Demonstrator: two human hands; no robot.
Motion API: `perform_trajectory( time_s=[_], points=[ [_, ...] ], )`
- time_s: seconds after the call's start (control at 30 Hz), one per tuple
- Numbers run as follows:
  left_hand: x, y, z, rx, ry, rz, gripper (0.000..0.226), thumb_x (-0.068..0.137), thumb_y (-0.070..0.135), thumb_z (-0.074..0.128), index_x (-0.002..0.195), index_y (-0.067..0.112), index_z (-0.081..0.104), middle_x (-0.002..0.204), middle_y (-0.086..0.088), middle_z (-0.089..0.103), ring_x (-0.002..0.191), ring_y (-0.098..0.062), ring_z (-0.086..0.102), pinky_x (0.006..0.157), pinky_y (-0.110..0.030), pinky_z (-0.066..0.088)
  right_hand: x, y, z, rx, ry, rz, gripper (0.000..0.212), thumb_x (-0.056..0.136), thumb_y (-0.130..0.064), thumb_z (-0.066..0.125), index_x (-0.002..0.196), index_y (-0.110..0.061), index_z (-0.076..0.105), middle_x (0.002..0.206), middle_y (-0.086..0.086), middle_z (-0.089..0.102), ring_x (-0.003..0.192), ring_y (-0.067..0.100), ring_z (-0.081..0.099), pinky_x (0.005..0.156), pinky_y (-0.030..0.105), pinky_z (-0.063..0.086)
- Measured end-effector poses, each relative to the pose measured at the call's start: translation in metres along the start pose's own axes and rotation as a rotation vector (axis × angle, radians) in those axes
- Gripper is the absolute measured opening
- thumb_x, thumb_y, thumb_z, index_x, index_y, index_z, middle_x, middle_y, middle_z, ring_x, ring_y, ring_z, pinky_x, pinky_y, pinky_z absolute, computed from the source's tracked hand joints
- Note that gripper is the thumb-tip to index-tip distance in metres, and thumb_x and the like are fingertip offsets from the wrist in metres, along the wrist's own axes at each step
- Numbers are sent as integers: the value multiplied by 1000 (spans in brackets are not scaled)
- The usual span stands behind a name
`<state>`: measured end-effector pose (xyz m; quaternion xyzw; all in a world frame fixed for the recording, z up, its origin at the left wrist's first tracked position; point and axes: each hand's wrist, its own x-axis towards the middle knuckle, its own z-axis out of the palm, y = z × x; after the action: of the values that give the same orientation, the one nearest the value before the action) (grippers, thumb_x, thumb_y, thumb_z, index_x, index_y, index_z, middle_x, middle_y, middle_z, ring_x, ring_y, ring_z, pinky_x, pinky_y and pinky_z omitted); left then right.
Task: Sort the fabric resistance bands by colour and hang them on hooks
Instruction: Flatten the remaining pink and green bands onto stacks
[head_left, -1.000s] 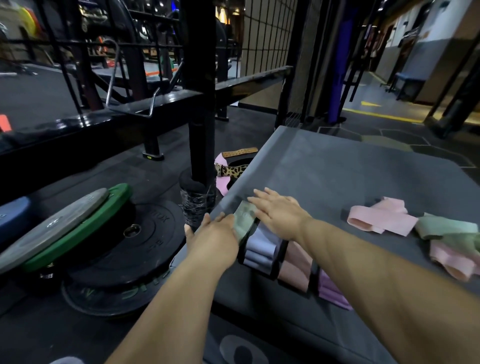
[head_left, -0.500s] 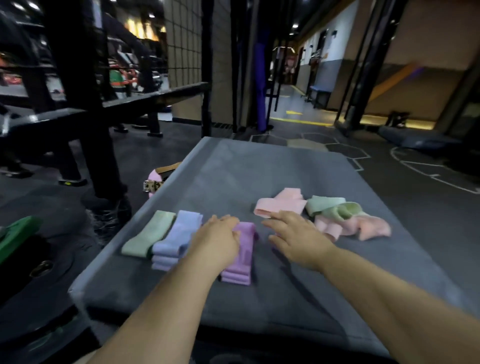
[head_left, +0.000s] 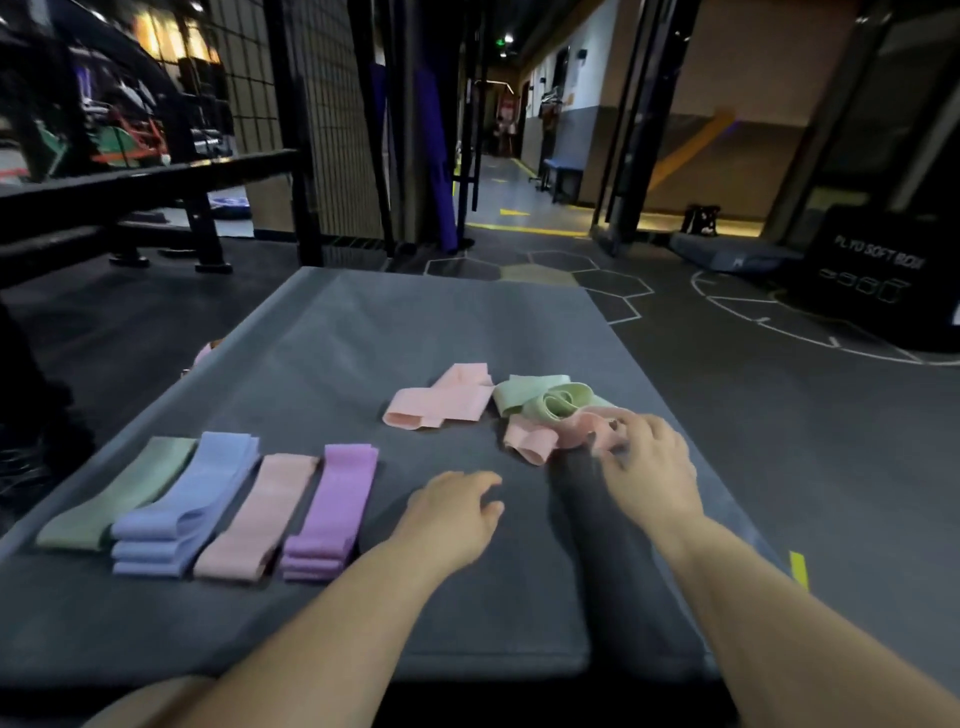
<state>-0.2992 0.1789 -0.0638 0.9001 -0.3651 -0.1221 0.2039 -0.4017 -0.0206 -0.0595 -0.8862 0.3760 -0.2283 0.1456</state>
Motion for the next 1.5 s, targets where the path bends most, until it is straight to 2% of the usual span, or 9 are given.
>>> perform_trajectory(
  time_s=[0.17, 0.27, 0.4, 0.67, 0.83, 1.0, 1.1, 1.37, 1.5],
  points=[
    [9, 10, 5, 56, 20, 24, 42, 99, 42, 44, 140, 32, 44, 141, 8, 50, 133, -16, 40, 107, -35, 33, 15, 11, 4, 49, -199, 168, 49, 95, -47, 51, 141, -36, 38, 158, 10, 24, 136, 37, 37, 110, 49, 34],
    [10, 11, 5, 44, 8, 18, 43, 98, 42, 45, 140, 32, 45, 141, 9, 50, 134, -15, 39, 108, -35, 33, 19, 10, 8, 112, -159, 160, 30, 94, -46, 50, 114, -25, 56, 118, 5, 61, 101, 28, 59, 89, 41, 49],
    [8, 10, 4, -47, -13, -5, 44, 97, 44, 47, 139, 32, 46, 140, 6, 50, 132, -15, 42, 109, -37, 35, 15, 1, 3, 296, -163, 178, 14, 90, -30, 61, 77, -30, 57, 88, -4, 64, 78, 17, 55, 56, 25, 39],
    [2, 12, 2, -214, -2, -18, 43, 96, 45, 48, 137, 33, 46, 139, 5, 51, 128, -14, 46, 106, -35, 39, -9, -14, -13, 592, -234, 131, 21, 86, -6, 55, 96, -24, 55, 77, -6, 57, 65, 8, 50, 50, 17, 37],
    [-2, 17, 0, -246, 41, 66, 56, 97, 39, 51, 148, 37, 28, 150, 5, 37, 134, -16, 38, 108, -33, 35, -25, -6, -17, 793, -406, 140, 24, 75, -6, 50, 84, -15, 70, 76, 3, 68, 73, 18, 58, 69, 30, 44],
    [-4, 21, 6, 40, 1, 255, 63, 101, 29, 43, 151, 44, 9, 160, 19, 7, 148, -12, 1, 119, -42, 14, -41, 1, -24, 996, -640, 161, 30, 57, -9, 44, 80, -2, 62, 68, 11, 60, 64, 21, 53, 59, 30, 39],
    [-6, 22, 12, 167, -50, 272, 56, 102, 25, 37, 149, 47, 14, 160, 22, 1, 148, -10, -7, 119, -45, 4, -43, 11, -32, 1059, -729, 182, 33, 60, -7, 45, 87, -3, 63, 76, 13, 64, 65, 22, 58, 58, 28, 45],
    [-5, 20, 19, 36, 54, 183, 57, 97, 30, 52, 147, 28, 24, 146, -1, 38, 134, -22, 33, 107, -33, 31, -31, 47, -47, 953, -644, 282, 23, 90, 2, 39, 92, -8, 60, 80, 15, 59, 61, 23, 48, 48, 25, 34],
    [-4, 20, 16, 36, 126, 127, 53, 95, 26, 55, 143, 27, 33, 133, -2, 43, 122, -23, 41, 97, -34, 39, -26, 60, -50, 940, -604, 304, 19, 89, 5, 44, 87, -6, 60, 76, 18, 57, 65, 25, 47, 55, 29, 37]
  ],
)
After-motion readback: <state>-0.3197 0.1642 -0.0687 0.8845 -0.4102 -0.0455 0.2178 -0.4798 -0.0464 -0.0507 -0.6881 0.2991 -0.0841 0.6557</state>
